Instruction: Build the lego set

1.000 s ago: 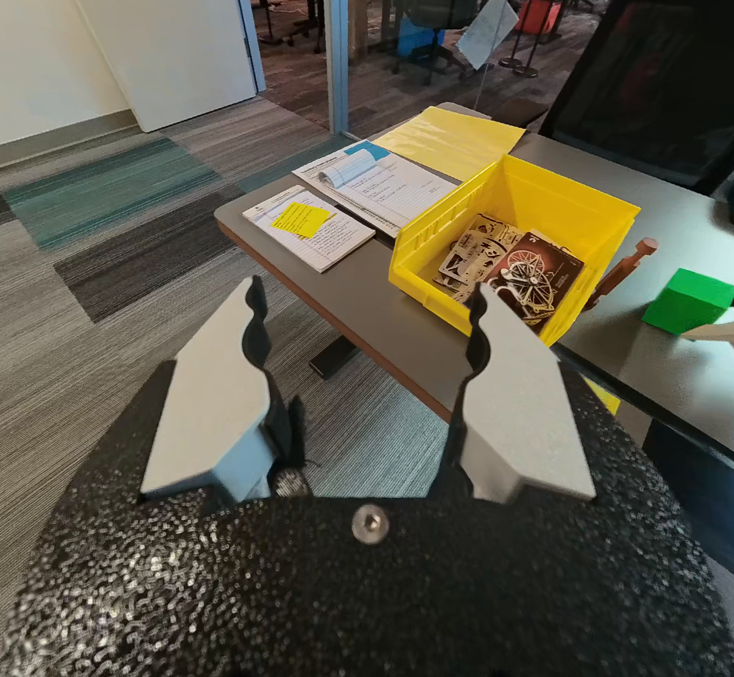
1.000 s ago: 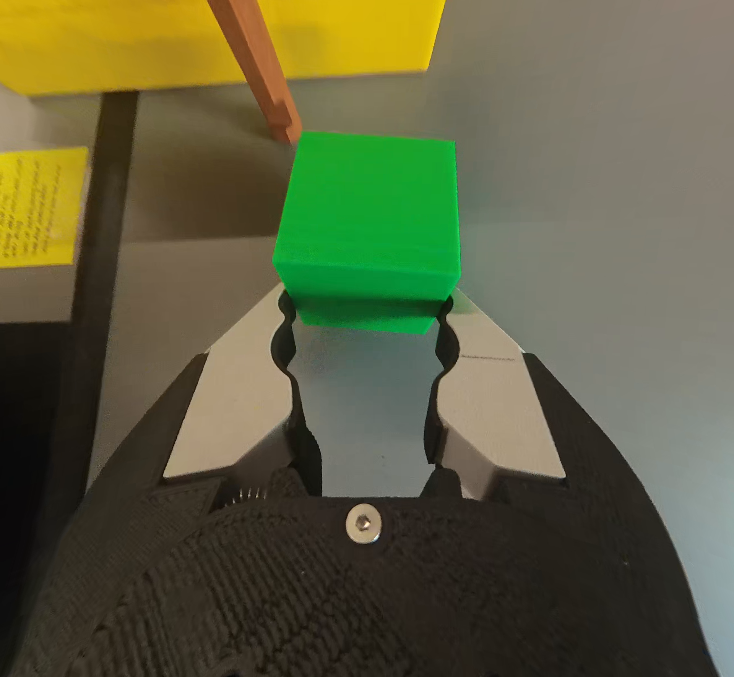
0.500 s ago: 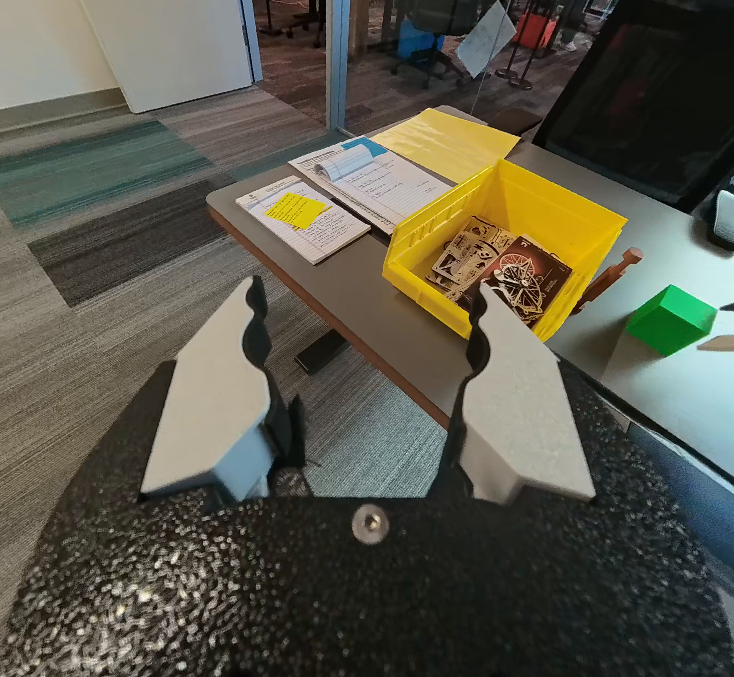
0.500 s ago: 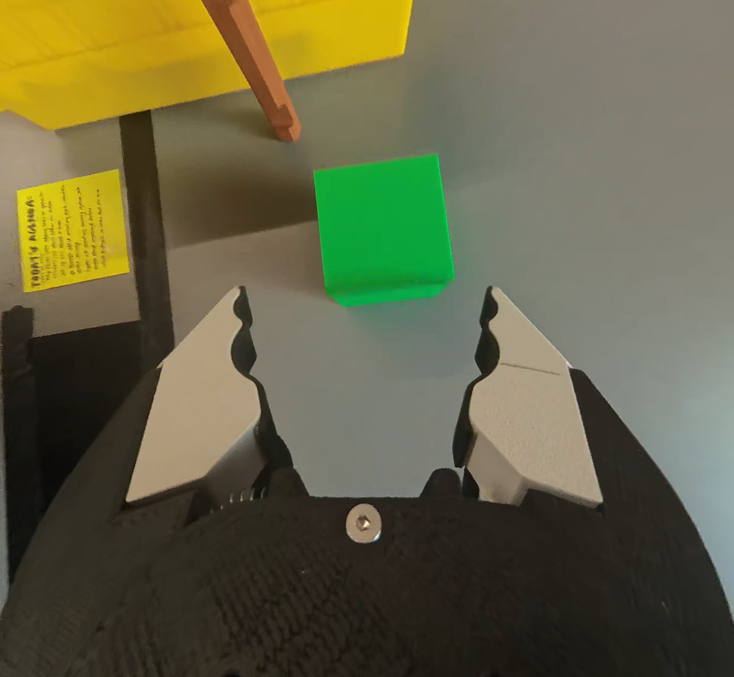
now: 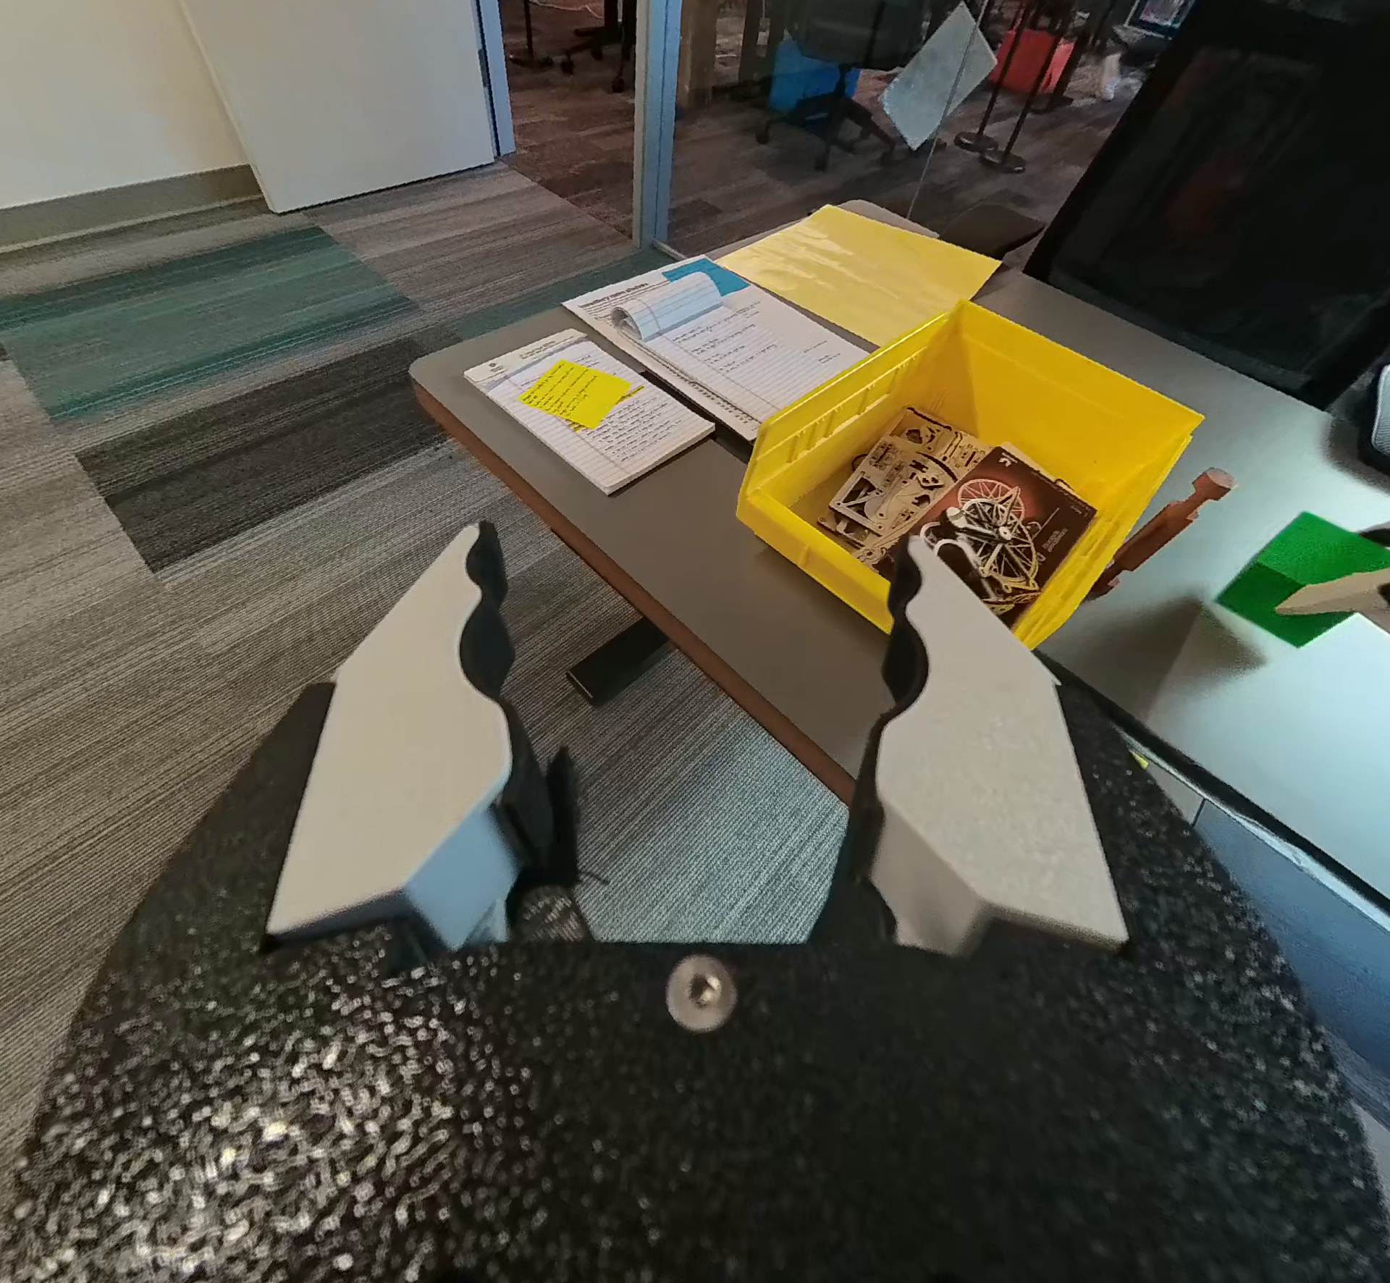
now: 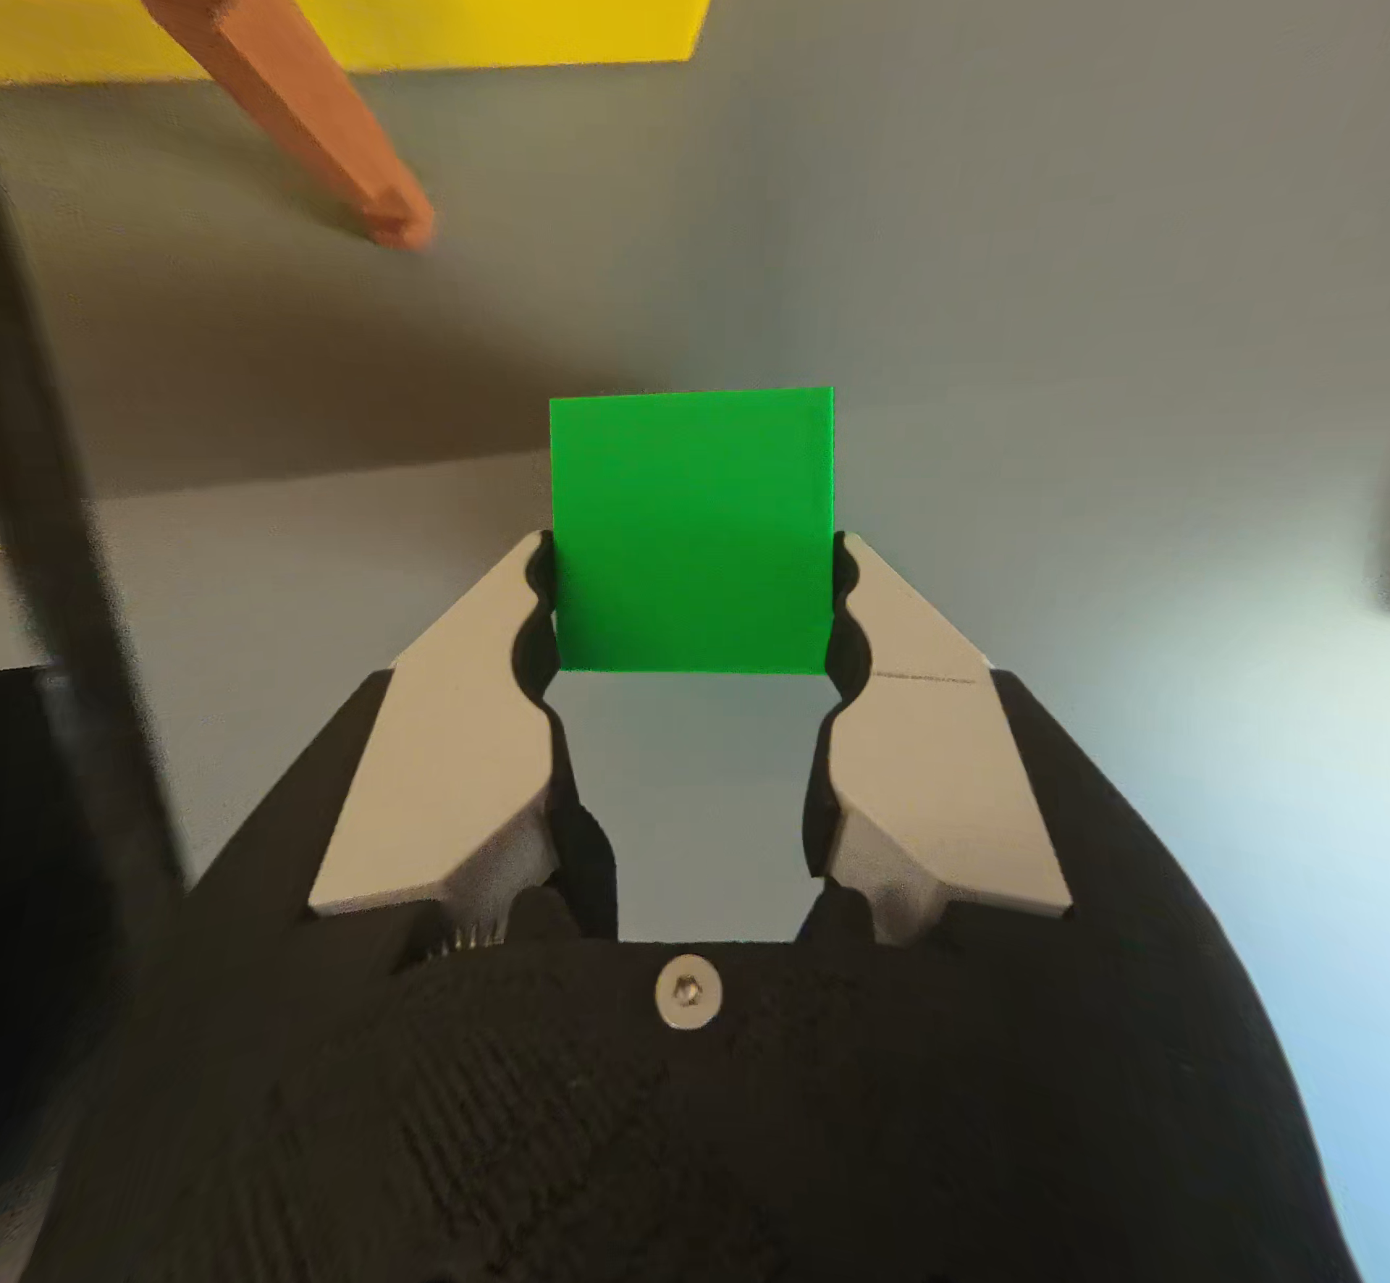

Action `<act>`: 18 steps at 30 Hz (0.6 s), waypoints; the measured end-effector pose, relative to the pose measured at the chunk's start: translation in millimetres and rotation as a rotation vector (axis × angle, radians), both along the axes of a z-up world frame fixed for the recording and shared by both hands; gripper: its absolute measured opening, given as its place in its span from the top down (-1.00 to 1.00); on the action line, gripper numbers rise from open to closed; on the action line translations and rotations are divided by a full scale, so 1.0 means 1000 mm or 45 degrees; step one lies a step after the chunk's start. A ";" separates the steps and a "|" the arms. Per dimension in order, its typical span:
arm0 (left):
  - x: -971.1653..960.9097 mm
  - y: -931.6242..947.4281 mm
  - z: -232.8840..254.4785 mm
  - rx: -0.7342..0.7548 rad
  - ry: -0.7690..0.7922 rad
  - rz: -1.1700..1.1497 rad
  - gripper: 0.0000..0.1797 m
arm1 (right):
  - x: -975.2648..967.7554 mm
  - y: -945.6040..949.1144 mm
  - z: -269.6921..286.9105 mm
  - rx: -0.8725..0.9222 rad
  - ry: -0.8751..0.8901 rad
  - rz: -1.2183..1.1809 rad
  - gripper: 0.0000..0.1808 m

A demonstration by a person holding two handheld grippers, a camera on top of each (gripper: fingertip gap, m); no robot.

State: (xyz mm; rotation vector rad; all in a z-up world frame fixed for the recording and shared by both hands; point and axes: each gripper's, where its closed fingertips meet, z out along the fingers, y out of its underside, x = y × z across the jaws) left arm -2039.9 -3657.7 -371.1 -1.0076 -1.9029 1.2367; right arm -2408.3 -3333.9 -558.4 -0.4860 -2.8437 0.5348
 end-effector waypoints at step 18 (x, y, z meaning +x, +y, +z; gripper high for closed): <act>-0.002 0.002 -0.002 0.036 0.026 -0.007 -0.11 | 0.052 0.004 -0.012 0.211 0.270 0.218 -0.35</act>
